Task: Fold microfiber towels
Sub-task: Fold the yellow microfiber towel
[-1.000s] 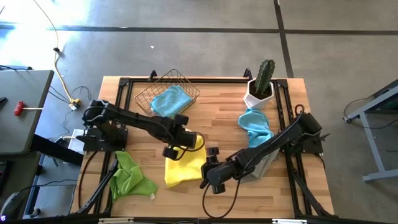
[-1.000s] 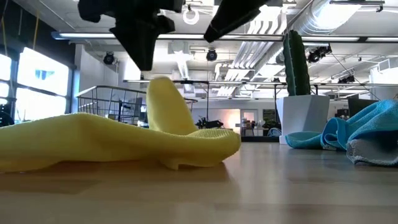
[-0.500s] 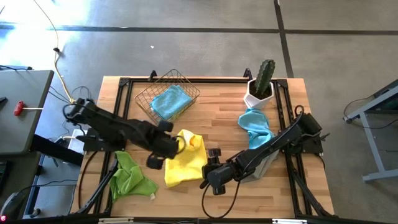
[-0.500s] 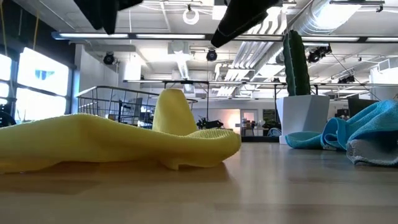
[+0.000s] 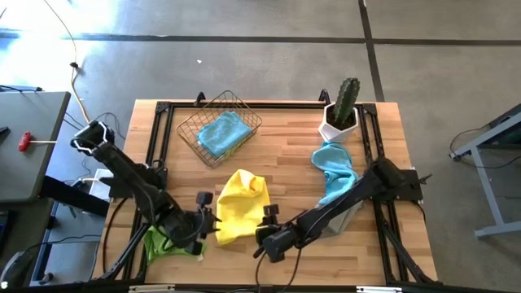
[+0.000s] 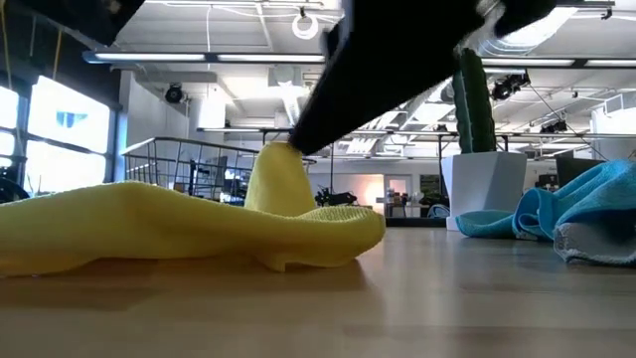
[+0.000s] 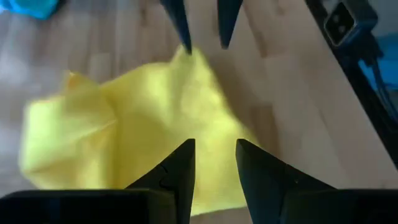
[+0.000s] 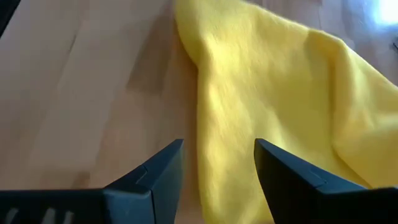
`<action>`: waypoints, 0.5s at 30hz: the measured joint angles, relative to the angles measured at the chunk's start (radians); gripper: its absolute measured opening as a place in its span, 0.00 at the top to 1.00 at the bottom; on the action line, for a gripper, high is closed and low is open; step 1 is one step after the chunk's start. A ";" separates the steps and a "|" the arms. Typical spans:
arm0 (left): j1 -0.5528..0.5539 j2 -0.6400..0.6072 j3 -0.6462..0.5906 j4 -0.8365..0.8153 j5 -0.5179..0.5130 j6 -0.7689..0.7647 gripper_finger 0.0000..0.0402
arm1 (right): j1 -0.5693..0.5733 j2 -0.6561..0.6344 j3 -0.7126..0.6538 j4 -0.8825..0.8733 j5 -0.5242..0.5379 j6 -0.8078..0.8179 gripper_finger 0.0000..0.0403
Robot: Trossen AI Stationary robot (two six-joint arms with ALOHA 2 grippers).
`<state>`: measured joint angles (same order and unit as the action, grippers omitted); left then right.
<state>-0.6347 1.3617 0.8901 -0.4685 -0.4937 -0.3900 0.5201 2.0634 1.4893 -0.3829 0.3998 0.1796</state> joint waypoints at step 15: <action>-0.078 0.131 -0.119 0.287 -0.042 -0.045 0.73 | -0.003 0.138 0.001 0.086 0.122 0.003 0.55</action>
<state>-0.7130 1.4930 0.7713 -0.1811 -0.5359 -0.4353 0.5174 2.2011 1.4899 -0.2973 0.5223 0.1825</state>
